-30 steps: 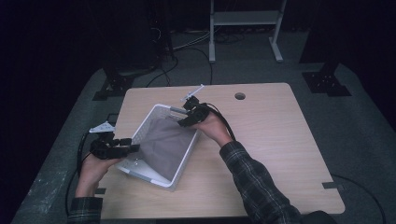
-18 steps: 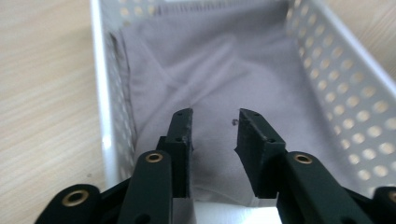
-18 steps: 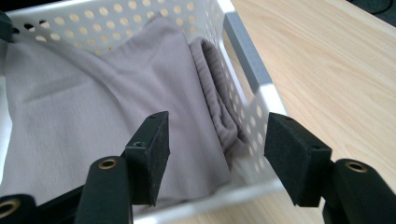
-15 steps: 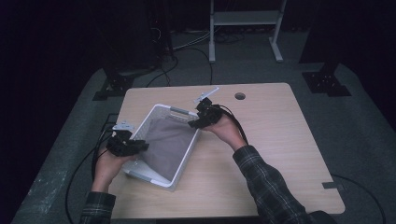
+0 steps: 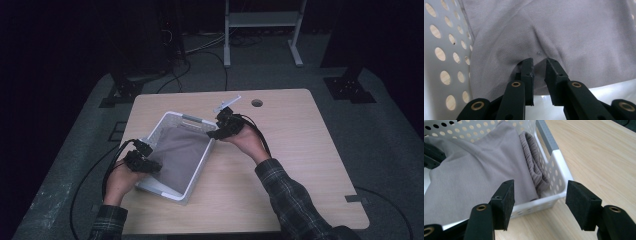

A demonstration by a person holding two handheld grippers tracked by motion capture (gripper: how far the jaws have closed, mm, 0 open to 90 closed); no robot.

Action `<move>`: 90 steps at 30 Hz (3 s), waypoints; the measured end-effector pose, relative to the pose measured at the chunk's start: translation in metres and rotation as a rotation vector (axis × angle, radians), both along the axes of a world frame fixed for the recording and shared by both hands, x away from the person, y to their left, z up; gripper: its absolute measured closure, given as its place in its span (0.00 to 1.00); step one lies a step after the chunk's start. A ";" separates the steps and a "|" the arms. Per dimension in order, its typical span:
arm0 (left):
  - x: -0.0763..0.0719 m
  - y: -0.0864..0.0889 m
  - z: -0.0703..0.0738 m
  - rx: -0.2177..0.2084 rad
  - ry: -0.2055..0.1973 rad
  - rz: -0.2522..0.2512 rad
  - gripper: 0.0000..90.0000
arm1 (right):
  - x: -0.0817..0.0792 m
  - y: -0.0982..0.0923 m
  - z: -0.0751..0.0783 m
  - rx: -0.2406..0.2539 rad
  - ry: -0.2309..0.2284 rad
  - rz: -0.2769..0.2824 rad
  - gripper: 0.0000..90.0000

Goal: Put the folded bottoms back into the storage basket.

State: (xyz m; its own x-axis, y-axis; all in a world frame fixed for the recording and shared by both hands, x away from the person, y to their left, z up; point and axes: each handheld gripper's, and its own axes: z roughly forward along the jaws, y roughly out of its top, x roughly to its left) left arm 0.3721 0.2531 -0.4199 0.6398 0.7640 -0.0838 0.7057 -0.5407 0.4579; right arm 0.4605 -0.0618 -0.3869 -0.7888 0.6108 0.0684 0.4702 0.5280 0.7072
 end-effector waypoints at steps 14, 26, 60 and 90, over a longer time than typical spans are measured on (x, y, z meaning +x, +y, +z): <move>-0.012 -0.007 0.034 -0.232 -0.198 0.000 0.42 | -0.017 -0.041 -0.008 0.037 -0.015 -0.004 0.35; -0.027 -0.062 0.052 -0.314 -0.277 -0.054 0.16 | -0.043 -0.099 -0.022 0.035 -0.042 -0.048 0.19; -0.077 -0.245 -0.029 -0.176 -0.265 -0.335 0.00 | -0.106 -0.207 -0.078 -0.062 -0.022 -0.163 0.00; -0.070 -0.246 -0.065 -0.169 -0.274 -0.374 0.00 | -0.106 -0.209 -0.101 -0.040 -0.044 -0.183 0.00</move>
State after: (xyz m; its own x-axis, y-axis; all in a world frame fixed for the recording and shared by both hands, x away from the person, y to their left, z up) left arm 0.3017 0.0072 -0.4853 0.8835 0.4678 0.0232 0.3184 -0.6362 0.7028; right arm 0.3543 -0.2711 -0.4878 -0.6661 0.7458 0.0088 0.5298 0.4648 0.7094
